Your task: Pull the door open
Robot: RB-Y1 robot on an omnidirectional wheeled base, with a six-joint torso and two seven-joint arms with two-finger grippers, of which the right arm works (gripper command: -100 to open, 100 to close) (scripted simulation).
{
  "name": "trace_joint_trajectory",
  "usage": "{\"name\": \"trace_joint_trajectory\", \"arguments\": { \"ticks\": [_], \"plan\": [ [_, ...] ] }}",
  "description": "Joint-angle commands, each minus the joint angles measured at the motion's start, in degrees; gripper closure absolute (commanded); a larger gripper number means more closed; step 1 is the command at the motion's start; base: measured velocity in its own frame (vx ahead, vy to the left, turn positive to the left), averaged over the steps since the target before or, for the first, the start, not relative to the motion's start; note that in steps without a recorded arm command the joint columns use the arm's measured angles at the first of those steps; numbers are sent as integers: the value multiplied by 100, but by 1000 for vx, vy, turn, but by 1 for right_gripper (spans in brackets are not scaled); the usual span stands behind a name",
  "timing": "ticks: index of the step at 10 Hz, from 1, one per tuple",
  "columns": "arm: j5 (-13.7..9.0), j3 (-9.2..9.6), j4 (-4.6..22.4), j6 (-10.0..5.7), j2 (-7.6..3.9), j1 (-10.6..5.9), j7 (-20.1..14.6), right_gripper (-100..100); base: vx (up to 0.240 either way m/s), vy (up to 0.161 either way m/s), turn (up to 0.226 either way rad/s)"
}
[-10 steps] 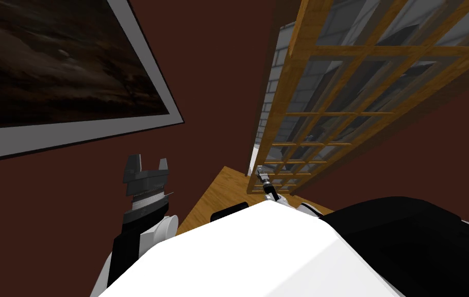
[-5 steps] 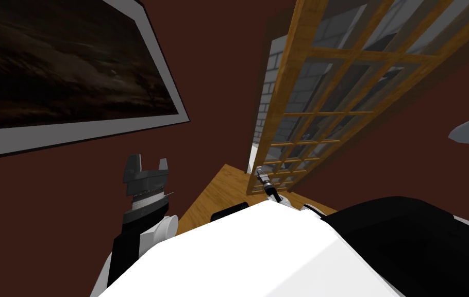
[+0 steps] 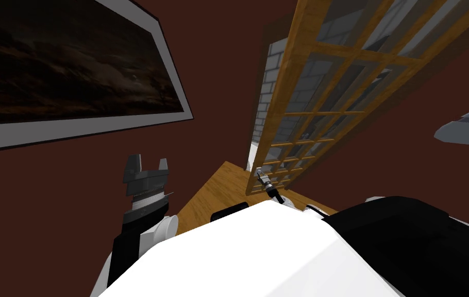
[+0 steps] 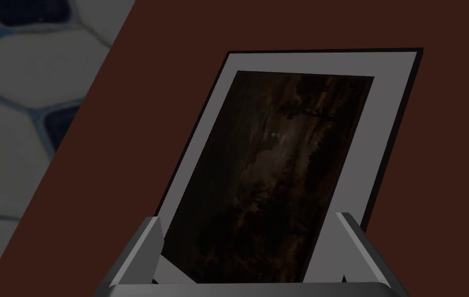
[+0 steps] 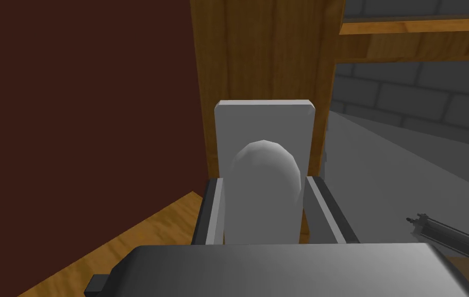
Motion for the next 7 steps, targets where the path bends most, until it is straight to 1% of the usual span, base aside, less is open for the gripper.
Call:
{"name": "trace_joint_trajectory", "arguments": {
  "ticks": [1,2,3,4,7],
  "plan": [
    [66,117,-61,-100,-97,109,-124,100,-240,-36,70],
    [40,68,-60,-44,-61,62,-65,100,-104,-9,14],
    [108,168,-41,-174,-128,149,-171,100,-150,-13,104],
    [124,191,-37,-213,-150,168,-200,100,-177,-61,91],
    [238,347,-10,-480,-295,297,-390,100,-189,-68,104]
  ]
}}
